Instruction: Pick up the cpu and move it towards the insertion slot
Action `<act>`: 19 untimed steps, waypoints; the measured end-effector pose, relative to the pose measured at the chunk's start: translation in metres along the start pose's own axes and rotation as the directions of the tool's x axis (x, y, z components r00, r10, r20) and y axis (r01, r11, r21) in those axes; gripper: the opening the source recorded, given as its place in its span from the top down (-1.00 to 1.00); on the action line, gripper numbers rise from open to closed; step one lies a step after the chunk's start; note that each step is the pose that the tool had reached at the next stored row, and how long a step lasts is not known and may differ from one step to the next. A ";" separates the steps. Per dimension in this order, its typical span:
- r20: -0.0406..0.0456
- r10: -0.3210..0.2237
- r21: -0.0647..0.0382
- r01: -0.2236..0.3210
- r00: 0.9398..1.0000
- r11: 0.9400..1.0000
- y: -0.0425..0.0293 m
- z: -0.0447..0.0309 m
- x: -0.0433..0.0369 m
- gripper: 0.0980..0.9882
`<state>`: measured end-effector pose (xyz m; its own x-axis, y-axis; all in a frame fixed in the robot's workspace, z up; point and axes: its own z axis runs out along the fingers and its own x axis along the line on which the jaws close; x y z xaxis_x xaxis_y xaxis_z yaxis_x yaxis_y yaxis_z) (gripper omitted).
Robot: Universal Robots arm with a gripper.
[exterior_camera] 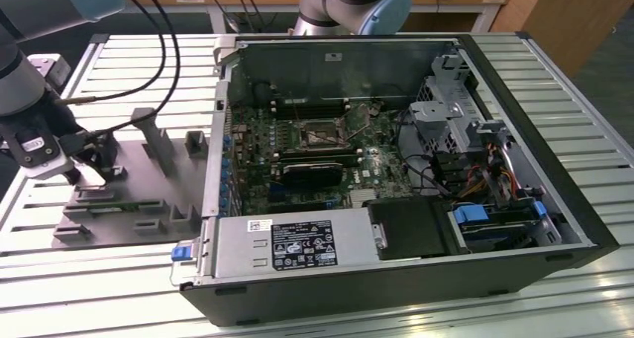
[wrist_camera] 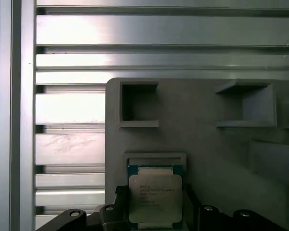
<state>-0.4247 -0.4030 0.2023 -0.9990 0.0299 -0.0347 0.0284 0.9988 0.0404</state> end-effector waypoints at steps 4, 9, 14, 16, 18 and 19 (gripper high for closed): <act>0.000 0.000 0.000 0.000 1.000 1.000 0.0004 -0.0089 -0.0003 0.01; 0.000 0.000 0.000 0.000 1.000 1.000 0.0008 -0.0207 -0.0007 0.01; 0.000 0.000 0.000 0.000 1.000 1.000 0.0014 -0.0346 -0.0012 0.01; 0.000 0.000 0.000 0.000 1.000 1.000 0.0016 -0.0403 -0.0014 0.01; 0.000 0.000 0.000 0.000 1.000 1.000 0.0019 -0.0469 -0.0017 0.01; 0.000 0.000 0.000 0.000 1.000 1.000 0.0020 -0.0500 -0.0018 0.01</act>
<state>-0.4247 -0.4030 0.2524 -0.9990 0.0298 -0.0347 0.0284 0.9988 0.0404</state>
